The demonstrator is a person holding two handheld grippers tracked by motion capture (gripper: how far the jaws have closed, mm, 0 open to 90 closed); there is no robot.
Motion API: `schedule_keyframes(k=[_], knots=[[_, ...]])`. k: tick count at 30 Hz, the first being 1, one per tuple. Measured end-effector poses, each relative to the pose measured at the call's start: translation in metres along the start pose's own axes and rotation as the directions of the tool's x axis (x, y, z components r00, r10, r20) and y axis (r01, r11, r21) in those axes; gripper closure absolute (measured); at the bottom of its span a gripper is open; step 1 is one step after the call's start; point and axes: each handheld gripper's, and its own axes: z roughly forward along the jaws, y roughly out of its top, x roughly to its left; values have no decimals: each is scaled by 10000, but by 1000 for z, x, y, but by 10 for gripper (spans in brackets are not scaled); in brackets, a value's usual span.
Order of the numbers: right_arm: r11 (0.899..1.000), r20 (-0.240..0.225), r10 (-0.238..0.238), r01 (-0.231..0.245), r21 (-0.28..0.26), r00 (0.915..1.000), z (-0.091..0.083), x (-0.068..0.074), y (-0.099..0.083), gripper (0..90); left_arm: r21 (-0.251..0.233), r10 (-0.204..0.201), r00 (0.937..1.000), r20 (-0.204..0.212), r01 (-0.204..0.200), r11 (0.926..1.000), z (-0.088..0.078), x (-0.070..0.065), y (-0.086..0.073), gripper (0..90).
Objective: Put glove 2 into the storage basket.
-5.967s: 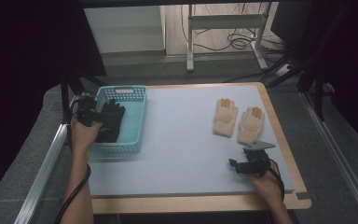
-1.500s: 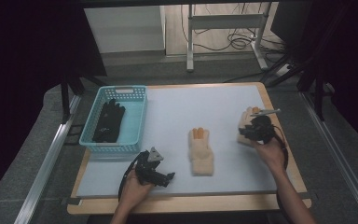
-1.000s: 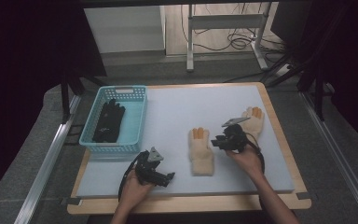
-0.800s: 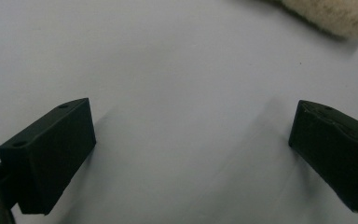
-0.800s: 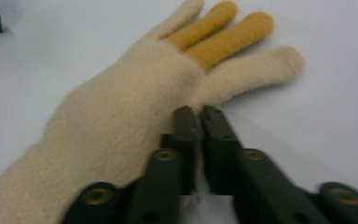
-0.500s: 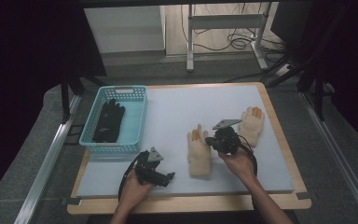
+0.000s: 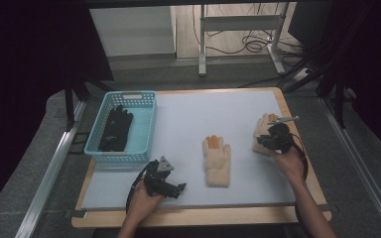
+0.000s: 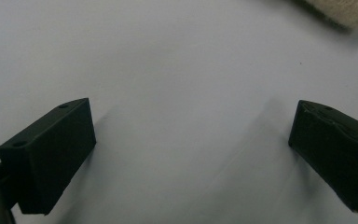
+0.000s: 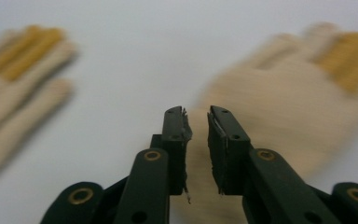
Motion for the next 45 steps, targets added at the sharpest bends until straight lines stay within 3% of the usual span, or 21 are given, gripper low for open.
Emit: schedule_keyframes(k=[6,8,11,13,16,17,18,22,26,31,38,45], knots=[[9965,819,833,-828,-98,9932,-2,-47,0,756,21,23,10000,2,-23,10000,0,0,0,10],[9937,825,1117,-1107,-172,9903,-1,-56,0,695,20,22,10000,1,-22,10000,0,0,0,10],[9895,805,1447,-1445,-81,9862,5,-64,2,575,18,21,10000,1,-21,10000,0,0,0,10],[9885,1057,1507,-1513,-26,9829,11,-67,2,517,17,22,10000,-4,-22,10000,0,0,0,10],[9865,1237,1623,-1640,33,9790,19,-69,-1,539,17,20,10000,-3,-20,10000,0,0,0,10],[9865,1239,1604,-1631,117,9792,21,-69,-3,615,19,19,10000,-2,-19,10000,0,0,0,10],[9851,1169,1645,-1692,313,9794,24,-68,-5,690,21,21,10000,-1,-21,10000,0,0,0,10],[9773,559,2117,-2118,-29,9757,26,-66,-13,861,23,25,10000,5,-25,10000,0,0,0,10],[9784,451,2068,-2069,-22,9773,22,-63,-11,879,2,0,10000,-2,0,10000,0,0,0,10],[9816,-169,1783,-1790,-664,9838,-1,-47,-5,881,-3,-7,10000,-3,7,10000,0,0,0,10],[9896,-619,876,-939,-1090,9942,-31,-15,8,881,-1,-12,10000,-5,12,10000,0,0,0,10],[9925,-830,39,-140,-1213,9965,-63,14,17,881,1,6,10000,-11,-6,10000,0,0,0,10]])
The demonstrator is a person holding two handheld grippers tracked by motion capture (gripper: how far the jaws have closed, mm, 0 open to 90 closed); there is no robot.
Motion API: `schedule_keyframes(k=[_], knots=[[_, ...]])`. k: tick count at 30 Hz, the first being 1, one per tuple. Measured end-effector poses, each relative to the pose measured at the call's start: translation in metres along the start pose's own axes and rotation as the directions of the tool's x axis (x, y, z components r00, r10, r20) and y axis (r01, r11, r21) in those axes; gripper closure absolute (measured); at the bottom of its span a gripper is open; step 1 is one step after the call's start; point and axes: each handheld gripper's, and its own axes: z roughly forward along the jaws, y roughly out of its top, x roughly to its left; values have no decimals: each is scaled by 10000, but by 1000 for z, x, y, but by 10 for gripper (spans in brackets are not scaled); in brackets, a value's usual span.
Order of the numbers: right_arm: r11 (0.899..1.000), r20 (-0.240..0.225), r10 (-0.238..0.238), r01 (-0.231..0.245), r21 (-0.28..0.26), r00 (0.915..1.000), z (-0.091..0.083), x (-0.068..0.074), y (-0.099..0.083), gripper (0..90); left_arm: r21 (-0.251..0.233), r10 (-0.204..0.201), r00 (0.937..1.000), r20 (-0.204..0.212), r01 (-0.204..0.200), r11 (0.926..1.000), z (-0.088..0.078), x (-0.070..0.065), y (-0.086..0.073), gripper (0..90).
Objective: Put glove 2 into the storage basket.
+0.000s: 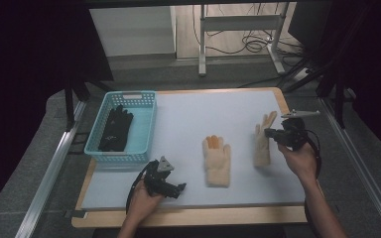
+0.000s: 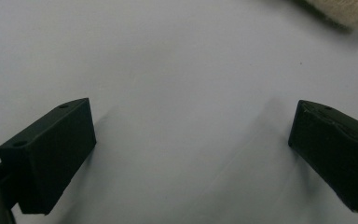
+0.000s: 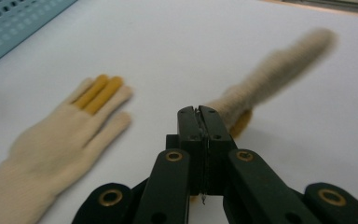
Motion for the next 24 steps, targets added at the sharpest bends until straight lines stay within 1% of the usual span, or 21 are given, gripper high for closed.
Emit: schedule_keyframes(k=[2,4,6,8,10,12,13,14,15,16,17,18,19,21,24], knots=[[9996,-197,-276,278,100,9994,-4,13,4,881,27,35,10000,4,-35,10000,0,0,0,10],[9973,-394,-654,666,298,9971,1,30,7,881,25,10,10000,8,-10,10000,0,0,0,10],[9932,-672,-1000,1037,531,9927,14,48,9,881,22,12,10000,6,-12,10000,0,0,0,10],[9889,-1065,-1205,1288,743,9870,31,66,9,880,20,14,10000,4,-14,10000,0,0,0,10],[9855,-1443,-1308,1445,889,9809,48,84,9,880,18,11,10000,6,-11,10000,0,0,0,10],[9808,-1854,-1504,1702,954,9711,62,102,9,874,18,13,10000,4,-13,10000,0,0,0,10],[9797,-2098,-1573,1793,903,9650,69,112,10,864,23,36,10000,1,-36,10000,0,0,0,10],[9789,-2475,-1581,1845,875,9559,74,120,10,853,21,38,10000,-1,-38,10000,0,0,0,10],[9771,-2776,-1587,1911,937,9475,79,127,11,819,20,38,10000,-5,-38,10000,0,0,0,10],[9753,-2890,-1691,2022,886,9423,82,133,13,762,19,40,10000,-6,-40,10000,0,0,0,10],[9752,-2921,-1741,2059,816,9404,82,137,15,758,21,42,10000,-6,-42,10000,0,0,0,10],[9744,-2929,-1830,2128,731,9385,80,139,18,755,20,40,10000,-6,-40,10000,0,0,0,10],[9745,-2861,-1873,2143,661,9397,77,138,20,754,23,39,10000,-2,-39,10000,0,0,0,10],[9730,-2575,-1990,2219,629,9456,72,132,23,754,22,37,10000,-1,-37,10000,0,0,0,10],[9717,-2479,-1946,2209,831,9491,69,120,17,749,25,32,10000,2,-32,10000,0,0,0,10]])
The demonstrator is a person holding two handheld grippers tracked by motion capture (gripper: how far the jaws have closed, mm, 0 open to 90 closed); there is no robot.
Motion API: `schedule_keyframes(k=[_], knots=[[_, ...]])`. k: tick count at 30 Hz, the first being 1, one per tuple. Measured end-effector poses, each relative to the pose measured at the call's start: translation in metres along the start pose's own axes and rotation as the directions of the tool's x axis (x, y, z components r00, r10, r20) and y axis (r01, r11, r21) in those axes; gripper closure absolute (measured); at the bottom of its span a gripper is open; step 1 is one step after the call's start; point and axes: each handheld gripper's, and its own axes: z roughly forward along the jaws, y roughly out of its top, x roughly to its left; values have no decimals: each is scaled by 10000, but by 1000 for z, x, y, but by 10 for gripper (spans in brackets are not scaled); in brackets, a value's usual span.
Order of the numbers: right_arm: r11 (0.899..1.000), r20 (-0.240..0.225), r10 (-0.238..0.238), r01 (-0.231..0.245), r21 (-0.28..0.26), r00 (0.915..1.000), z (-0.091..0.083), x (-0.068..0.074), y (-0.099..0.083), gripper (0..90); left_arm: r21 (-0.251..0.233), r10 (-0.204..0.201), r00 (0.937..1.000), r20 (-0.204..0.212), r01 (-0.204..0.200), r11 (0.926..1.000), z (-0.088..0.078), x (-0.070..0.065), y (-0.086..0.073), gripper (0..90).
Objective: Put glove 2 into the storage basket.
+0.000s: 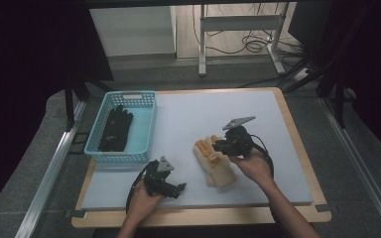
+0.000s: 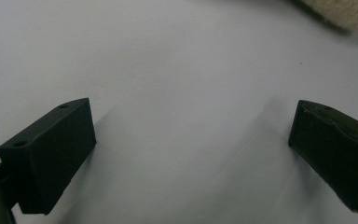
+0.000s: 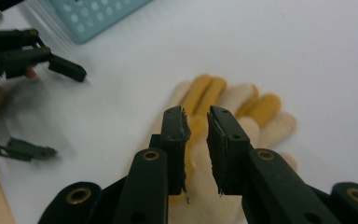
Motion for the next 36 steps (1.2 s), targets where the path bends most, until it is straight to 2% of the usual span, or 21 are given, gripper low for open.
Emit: schedule_keyframes(k=[2,5,7,8,10,11,13,15,17,19,21,23,26,27,28,30,32,34,36], knots=[[10000,-160,-26,26,9,9999,1,-1,-8,718,1,7,10000,-1,-7,10000,0,0,0,10],[9985,-513,-400,418,342,9979,10,6,-15,539,-37,-8,10000,-4,8,10000,0,0,0,10],[9959,-434,-775,793,424,9960,17,11,-19,435,-26,-14,10000,-11,14,10000,0,0,0,10],[9945,-397,-937,954,438,9948,21,13,-20,412,-29,-19,10000,-8,19,10000,0,0,0,10],[9914,-473,-1097,1128,669,9928,30,16,-23,418,-30,-47,10000,-2,47,10000,0,0,0,10],[9879,-368,-1272,1300,848,9912,35,17,-25,457,-31,-37,10000,-8,37,10000,0,0,0,10],[9810,242,-1672,1638,1040,9856,38,23,-27,542,-30,-24,10000,-10,24,10000,0,0,0,10],[9851,436,-1420,1369,1038,9889,35,25,-25,585,-43,-51,10000,-12,51,10000,0,0,0,10],[9903,858,-1156,1082,870,9896,30,28,-22,592,-43,-34,10000,-16,34,10000,0,0,0,10],[9978,1109,-505,453,490,9925,22,28,-18,591,-46,-37,10000,-15,37,10000,0,0,0,10],[9996,1280,258,-264,31,9914,14,26,-15,589,-48,-32,10000,-10,32,10000,0,0,0,10],[9930,1571,1170,-1181,-27,9806,11,24,-11,582,-45,-32,10000,-17,32,10000,0,0,0,11],[9834,1983,1740,-1808,164,9646,19,21,-11,531,-35,-15,10000,-13,15,10000,0,0,0,10],[9814,1960,1822,-1905,246,9635,23,19,-13,484,-35,-33,10000,-3,33,10000,0,0,0,10],[9802,1710,1900,-1968,236,9668,26,17,-15,432,-35,-41,10000,3,41,10000,0,0,0,11],[9838,1353,1757,-1788,112,9751,27,13,-17,358,-35,-37,10000,-9,37,10000,0,0,0,10],[9917,1292,1285,-1288,-64,9833,19,9,-16,357,-33,-19,10000,-7,19,10000,0,0,0,10],[9979,1253,644,-626,-182,9900,9,4,-11,386,-7,4,10000,-6,-4,10000,0,0,0,10],[9998,1050,-151,140,112,9944,4,1,-7,392,-4,4,10000,-4,-4,10000,0,0,0,10]])
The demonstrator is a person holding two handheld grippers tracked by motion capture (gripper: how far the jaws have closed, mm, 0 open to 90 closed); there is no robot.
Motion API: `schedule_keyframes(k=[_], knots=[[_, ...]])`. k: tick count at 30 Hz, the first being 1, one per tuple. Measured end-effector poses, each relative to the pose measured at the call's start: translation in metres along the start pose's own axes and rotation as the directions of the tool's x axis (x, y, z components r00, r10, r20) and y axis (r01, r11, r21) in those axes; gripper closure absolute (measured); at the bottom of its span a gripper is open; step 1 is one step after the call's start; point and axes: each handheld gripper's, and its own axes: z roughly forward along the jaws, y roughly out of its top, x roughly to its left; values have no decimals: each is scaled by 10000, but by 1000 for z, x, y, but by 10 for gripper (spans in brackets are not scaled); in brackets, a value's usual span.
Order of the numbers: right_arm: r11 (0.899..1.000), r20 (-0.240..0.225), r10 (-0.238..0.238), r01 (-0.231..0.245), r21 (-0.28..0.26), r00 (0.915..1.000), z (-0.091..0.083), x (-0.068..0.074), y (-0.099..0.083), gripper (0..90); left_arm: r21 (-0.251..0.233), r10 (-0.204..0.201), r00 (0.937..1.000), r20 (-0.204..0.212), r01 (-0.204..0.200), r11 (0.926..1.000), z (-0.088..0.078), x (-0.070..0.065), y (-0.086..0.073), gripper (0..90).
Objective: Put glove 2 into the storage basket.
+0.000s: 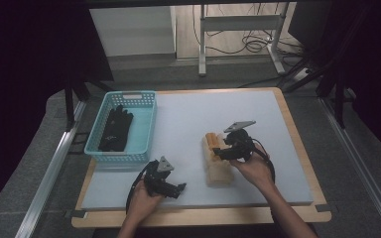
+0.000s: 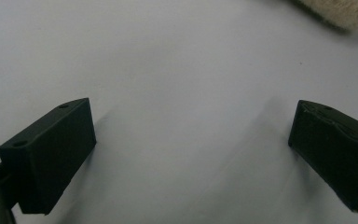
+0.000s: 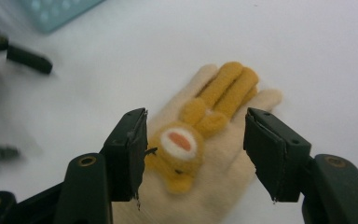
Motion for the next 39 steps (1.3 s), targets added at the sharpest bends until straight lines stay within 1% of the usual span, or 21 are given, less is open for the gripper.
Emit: schedule_keyframes(k=[1,2,5,6,7,8,9,11,14,15,16,18,20,22,24,26,29,31,34,37,39], knots=[[9994,-36,-325,326,100,9995,0,0,1,392,-1,0,10000,-1,0,10000,0,0,0,10],[9977,-269,-629,635,238,9977,2,0,1,391,-5,-2,10000,-3,2,10000,0,0,0,10],[9907,-935,-1220,1270,491,9881,16,2,-4,386,-2,-4,10000,-2,4,10000,0,0,0,10],[9867,-1021,-1418,1489,656,9846,22,3,-6,393,-4,1,10000,-12,-1,10000,0,0,0,10],[9814,-935,-1642,1722,846,9820,27,4,-8,418,-5,-22,10000,0,22,10000,0,0,0,10],[9769,-929,-1790,1882,1012,9794,31,6,-9,495,-4,-22,10000,2,22,10000,0,0,0,11],[9771,-855,-1787,1870,1013,9802,33,7,-10,529,-2,-20,10000,3,20,10000,0,0,0,10],[9868,-628,-1254,1310,955,9901,31,10,-9,565,-1,-14,10000,-1,14,10000,0,0,0,10],[9928,-272,-705,728,953,9971,22,20,-6,573,-32,-30,10000,-3,30,10000,0,0,0,10],[9940,-282,-556,580,928,9981,20,23,-5,571,-34,-30,10000,-3,30,10000,0,0,0,10],[9945,-214,-447,466,940,9988,20,24,-6,562,-33,-31,10000,-3,31,10000,0,0,0,10],[9910,-43,-612,613,1194,9981,27,24,-7,505,-31,-24,10000,-5,24,10000,0,0,0,10],[9932,-220,-474,495,1058,9986,27,20,-10,407,-32,-31,10000,-16,31,10000,0,0,0,11],[9974,-335,-376,396,599,9987,15,13,-14,367,-31,-28,10000,-8,28,10000,0,0,0,11],[9993,-261,-239,246,284,9994,-2,5,-22,365,-47,-63,10000,-9,63,10000,0,0,0,11],[9996,-65,-180,181,228,9998,-15,-4,-37,421,-28,-20,10000,-8,20,10000,0,0,0,12],[9986,-204,17,-6,535,9998,-19,-15,-65,731,-74,-136,9999,95,137,9999,-1,1,0,15],[9981,-455,-19,47,617,9990,-13,-14,-79,844,-105,-257,9996,119,258,9996,-3,4,-2,14],[9989,-811,-264,295,373,9964,0,-3,-86,874,-127,-624,9980,35,625,9980,-8,8,-6,9],[9971,-811,-677,703,297,9944,12,12,-83,878,-155,-804,9968,11,805,9966,-14,14,-11,9],[9969,-1095,-723,754,240,9914,18,19,-78,877,-140,-853,9964,-14,853,9963,-16,16,-14,8]])
